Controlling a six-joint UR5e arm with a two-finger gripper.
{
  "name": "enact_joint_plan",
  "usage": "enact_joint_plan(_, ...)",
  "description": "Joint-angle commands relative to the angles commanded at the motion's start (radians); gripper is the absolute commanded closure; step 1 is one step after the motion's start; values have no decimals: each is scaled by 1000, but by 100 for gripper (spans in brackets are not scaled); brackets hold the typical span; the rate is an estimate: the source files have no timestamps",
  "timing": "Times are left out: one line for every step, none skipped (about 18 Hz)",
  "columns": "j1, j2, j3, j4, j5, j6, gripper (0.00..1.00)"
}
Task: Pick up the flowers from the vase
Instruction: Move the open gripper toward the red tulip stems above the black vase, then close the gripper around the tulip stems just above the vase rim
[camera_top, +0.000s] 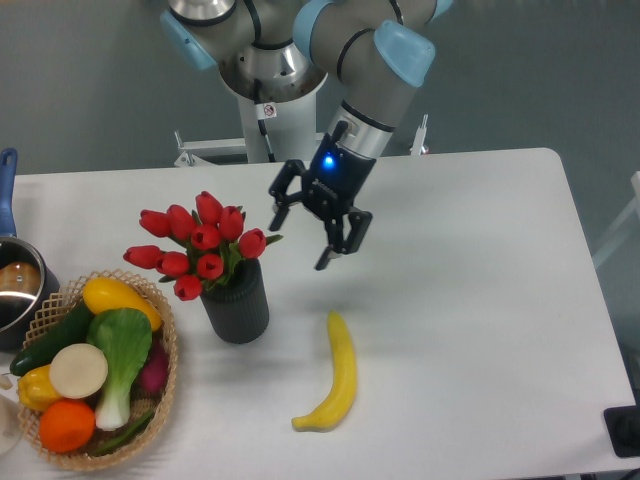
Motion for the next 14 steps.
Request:
enact_joint_plan(-5,-2,-3,0,-35,0,0)
enact_joint_plan(-12,-5,-6,0,-81,-2,0)
enact_joint_plan(-12,-11,-8,-2,-127,-3,0)
enact_joint_plan(-14,-18,-8,-2,-167,-3,0)
enact_joint_plan(-14,-38,-8,0,-195,-3,0)
enact_joint_plan(-15,-58,-3,0,-218,-3,0)
enact_joint_plan(-17,-81,1,0,-241,-3,0)
enact_joint_plan(-31,-100,3,2,-264,-3,0)
enact_joint_plan(-47,-113,6,3,-281,-2,0)
enact_joint_plan(-58,-127,9,2,-287,-3,0)
enact_joint_plan(-66,-136,11,2,-295,-3,0)
enact_joint_plan(-75,-140,9,2,-299,-3,0)
enact_joint_plan(-81,-144,8,2,-299,-3,0)
enact_joint_plan(-83,-149,8,0,-299,-8,0)
